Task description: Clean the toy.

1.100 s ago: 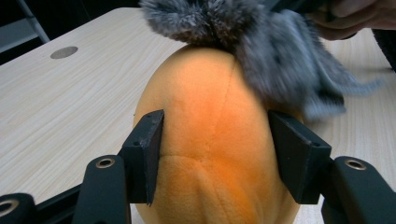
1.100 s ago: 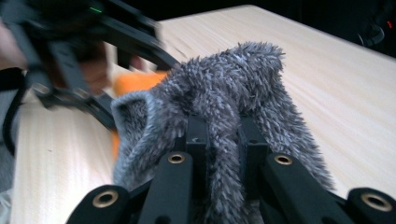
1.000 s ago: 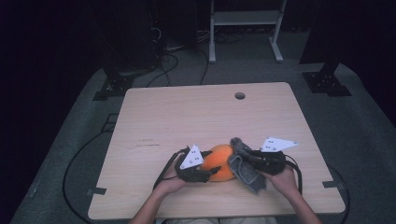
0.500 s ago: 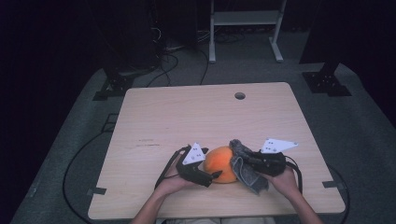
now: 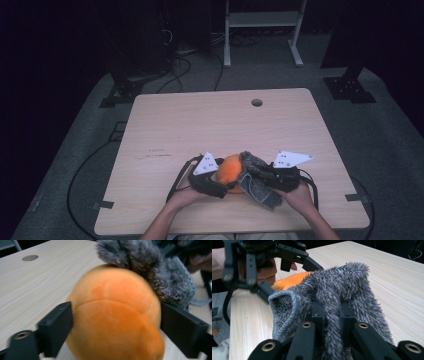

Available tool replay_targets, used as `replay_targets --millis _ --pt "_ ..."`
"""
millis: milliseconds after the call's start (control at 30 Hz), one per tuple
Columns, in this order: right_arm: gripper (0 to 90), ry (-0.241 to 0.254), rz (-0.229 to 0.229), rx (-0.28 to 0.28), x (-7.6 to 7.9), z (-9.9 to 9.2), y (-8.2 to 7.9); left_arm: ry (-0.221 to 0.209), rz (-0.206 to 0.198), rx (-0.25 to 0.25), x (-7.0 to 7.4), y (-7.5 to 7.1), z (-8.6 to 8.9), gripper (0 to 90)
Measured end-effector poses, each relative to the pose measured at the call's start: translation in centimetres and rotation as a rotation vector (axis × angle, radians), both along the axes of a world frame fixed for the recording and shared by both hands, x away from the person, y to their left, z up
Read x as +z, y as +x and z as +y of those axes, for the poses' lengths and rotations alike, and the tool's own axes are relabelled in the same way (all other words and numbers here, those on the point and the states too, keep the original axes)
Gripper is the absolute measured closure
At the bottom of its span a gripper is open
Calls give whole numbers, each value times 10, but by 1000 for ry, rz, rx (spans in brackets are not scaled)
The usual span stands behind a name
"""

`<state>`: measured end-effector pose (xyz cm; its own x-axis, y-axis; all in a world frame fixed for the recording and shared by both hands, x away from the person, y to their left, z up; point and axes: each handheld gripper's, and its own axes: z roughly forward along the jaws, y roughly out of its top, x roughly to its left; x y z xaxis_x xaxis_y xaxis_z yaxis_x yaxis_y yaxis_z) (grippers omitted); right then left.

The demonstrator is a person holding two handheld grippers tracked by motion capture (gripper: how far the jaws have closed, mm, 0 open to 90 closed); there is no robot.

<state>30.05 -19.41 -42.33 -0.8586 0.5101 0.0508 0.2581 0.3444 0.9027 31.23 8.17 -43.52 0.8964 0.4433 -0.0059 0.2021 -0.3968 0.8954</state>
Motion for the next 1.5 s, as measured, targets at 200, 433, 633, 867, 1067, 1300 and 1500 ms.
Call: replay_targets --millis 200,433,633,867,1067,1300,1500 --pt "779 -18 68 -40 -9 -24 10 71 -69 -33 -2 -4 0 305" --pt "779 15 34 -44 0 -28 5 83 -57 -70 -4 -6 2 238" --pt "777 -80 -4 -10 -4 -9 2 41 101 -15 0 4 0 77" --pt "777 -23 -19 -40 5 -14 -3 32 -132 11 9 -3 -6 320" --pt "778 -49 16 9 -10 3 -2 -48 72 25 2 10 11 135" --pt "778 -81 78 -43 -18 -18 9 -1 32 40 -1 5 10 235" --pt "777 -32 64 -49 -9 -24 5 28 4 21 -4 3 10 241"
